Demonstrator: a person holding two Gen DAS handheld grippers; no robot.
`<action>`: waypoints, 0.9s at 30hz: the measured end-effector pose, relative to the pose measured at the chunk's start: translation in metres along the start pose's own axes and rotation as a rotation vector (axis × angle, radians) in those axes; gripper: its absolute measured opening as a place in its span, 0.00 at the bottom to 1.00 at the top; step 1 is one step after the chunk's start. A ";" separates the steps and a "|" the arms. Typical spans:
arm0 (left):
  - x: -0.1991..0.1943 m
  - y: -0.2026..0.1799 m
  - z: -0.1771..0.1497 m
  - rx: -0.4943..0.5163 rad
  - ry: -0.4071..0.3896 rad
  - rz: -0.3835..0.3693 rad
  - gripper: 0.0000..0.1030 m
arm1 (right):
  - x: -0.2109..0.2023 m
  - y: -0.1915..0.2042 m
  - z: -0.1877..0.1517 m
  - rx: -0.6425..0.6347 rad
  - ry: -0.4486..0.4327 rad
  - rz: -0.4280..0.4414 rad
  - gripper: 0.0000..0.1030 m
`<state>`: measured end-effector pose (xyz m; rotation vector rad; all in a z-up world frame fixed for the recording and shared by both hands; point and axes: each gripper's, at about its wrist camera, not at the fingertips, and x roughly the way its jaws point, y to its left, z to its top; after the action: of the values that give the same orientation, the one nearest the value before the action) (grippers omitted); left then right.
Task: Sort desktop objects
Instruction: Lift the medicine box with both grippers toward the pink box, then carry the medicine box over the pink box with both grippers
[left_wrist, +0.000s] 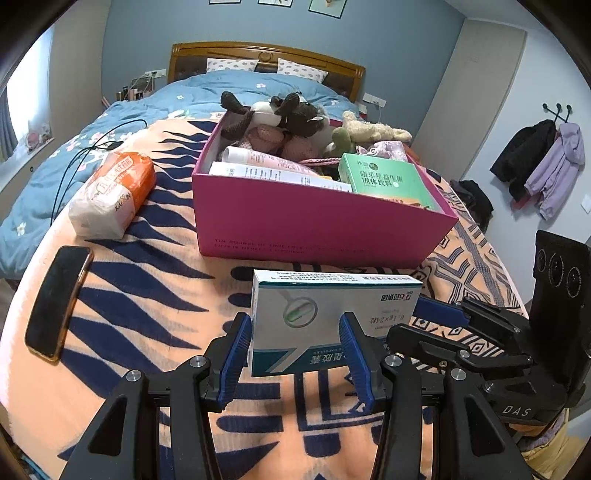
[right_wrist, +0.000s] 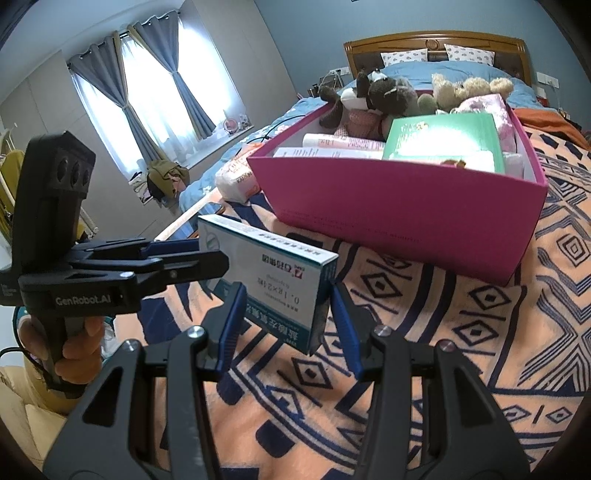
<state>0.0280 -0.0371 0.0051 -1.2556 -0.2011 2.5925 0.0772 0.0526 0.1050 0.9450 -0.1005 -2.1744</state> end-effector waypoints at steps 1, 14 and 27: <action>0.000 0.000 0.001 0.000 -0.001 0.001 0.48 | 0.000 0.000 0.001 -0.003 -0.003 -0.001 0.49; -0.001 0.000 0.013 0.009 -0.019 -0.006 0.48 | -0.002 0.000 0.017 -0.024 -0.037 -0.011 0.49; -0.004 -0.003 0.029 0.028 -0.047 -0.003 0.48 | -0.005 -0.002 0.033 -0.040 -0.069 -0.022 0.49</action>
<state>0.0078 -0.0356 0.0266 -1.1840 -0.1743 2.6148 0.0563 0.0500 0.1315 0.8531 -0.0798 -2.2216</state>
